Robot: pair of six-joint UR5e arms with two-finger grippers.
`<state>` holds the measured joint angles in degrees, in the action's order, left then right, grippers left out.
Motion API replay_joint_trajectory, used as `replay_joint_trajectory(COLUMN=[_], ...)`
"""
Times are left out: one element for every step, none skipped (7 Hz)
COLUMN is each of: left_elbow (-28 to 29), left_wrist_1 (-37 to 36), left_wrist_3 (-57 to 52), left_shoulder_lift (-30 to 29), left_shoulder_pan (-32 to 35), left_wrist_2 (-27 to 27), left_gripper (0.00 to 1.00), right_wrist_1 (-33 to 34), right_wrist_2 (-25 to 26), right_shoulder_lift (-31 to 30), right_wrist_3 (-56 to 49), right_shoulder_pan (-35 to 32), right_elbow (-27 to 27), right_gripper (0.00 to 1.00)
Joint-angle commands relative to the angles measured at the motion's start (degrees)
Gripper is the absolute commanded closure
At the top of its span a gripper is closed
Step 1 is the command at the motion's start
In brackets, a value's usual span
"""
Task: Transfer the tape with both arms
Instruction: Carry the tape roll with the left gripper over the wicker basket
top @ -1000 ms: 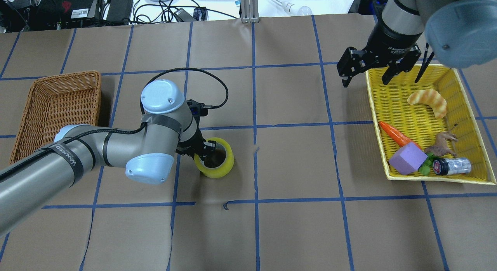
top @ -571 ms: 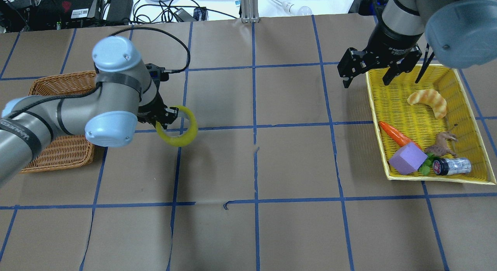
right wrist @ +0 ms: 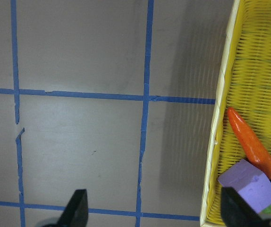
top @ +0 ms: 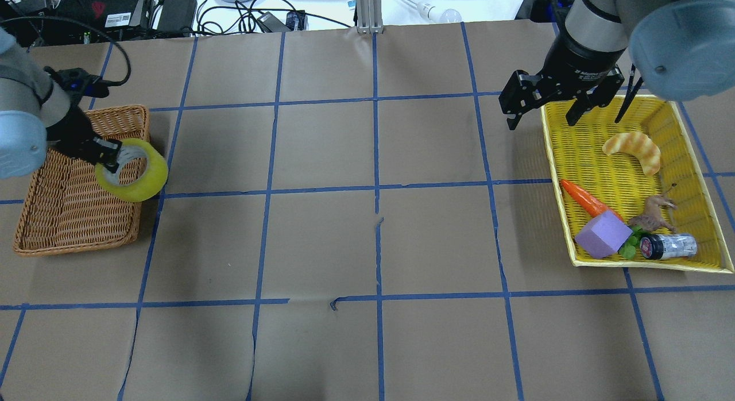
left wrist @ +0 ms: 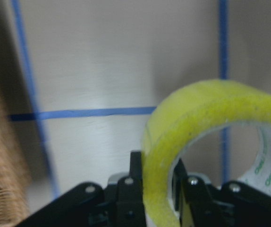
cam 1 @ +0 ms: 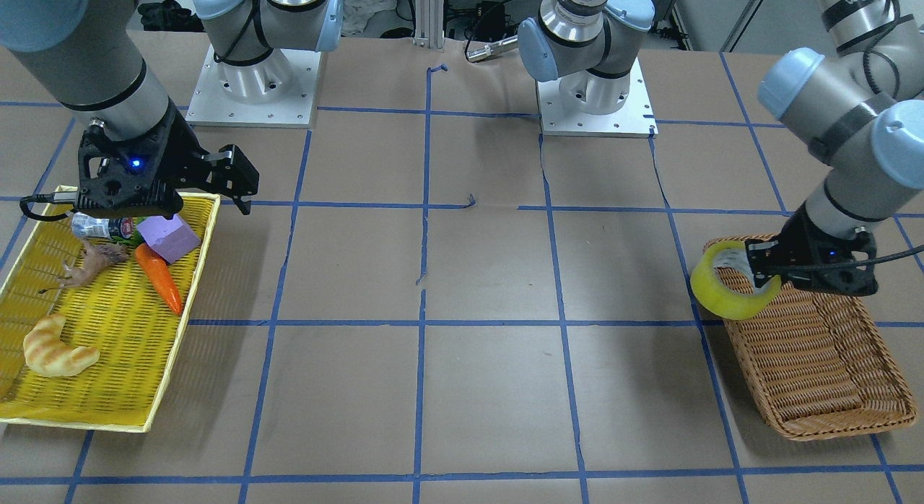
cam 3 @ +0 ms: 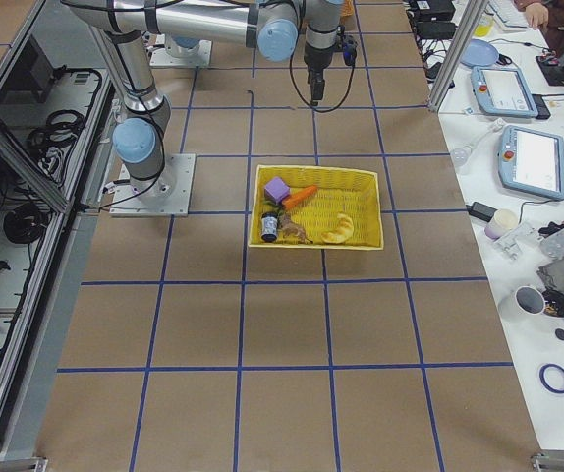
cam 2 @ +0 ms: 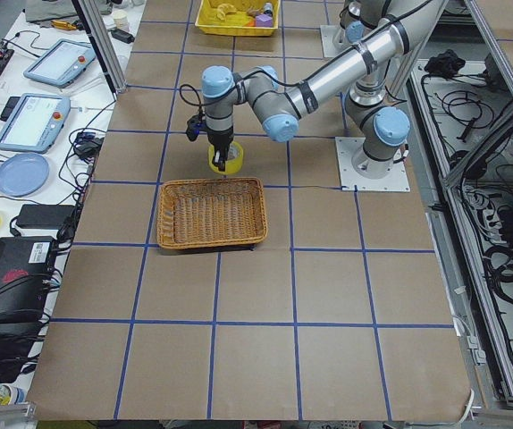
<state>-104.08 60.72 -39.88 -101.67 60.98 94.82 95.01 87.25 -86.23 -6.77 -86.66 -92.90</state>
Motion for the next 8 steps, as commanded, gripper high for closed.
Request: replay_joint_trajectory(left_elbow=[-0.42,-0.59,-0.60,-0.60,-0.51,-0.07,0.11,0.72], left_wrist_1=[-4.87,-10.30,-13.14,-15.87,-16.94,-17.21,-17.21,-17.30], left_wrist_3=[-9.68,-10.91,-10.93,-10.93,-10.84,-11.19,-11.36,-11.19], left_shoulder_lift=[-2.81,-5.70,-8.51,-10.28,-10.73,-10.56,-9.34,-7.94], left_shoulder_pan=[-8.14,-8.42,-8.42,-8.42,-8.42,-8.42,-8.34,-7.29], left_wrist_2=[-0.86,-3.22,-3.33,-3.41,-3.41,-3.24,-3.24,-3.41], left_gripper=[1.00,1.00,1.00,0.83,0.23,0.00,0.00,0.00], right_wrist_1=[0.00,0.00,0.00,-0.09,-0.09,-0.09,-0.17,-0.09], right_wrist_2=[0.03,-0.06,-0.06,-0.06,-0.06,0.03,-0.06,-0.06], right_shoulder_lift=[-0.08,-0.08,-0.08,-0.08,-0.17,-0.08,-0.26,-0.26], right_wrist_3=[0.00,0.00,0.00,0.00,0.00,-0.26,-0.69,-0.70], right_shoulder_pan=[0.00,0.00,0.00,0.00,0.00,0.00,0.00,0.00], right_elbow=[0.00,-0.09,-0.09,-0.09,-0.09,-0.09,-0.09,-0.09], right_gripper=[0.00,0.00,0.00,0.00,0.00,0.00,0.00,0.00])
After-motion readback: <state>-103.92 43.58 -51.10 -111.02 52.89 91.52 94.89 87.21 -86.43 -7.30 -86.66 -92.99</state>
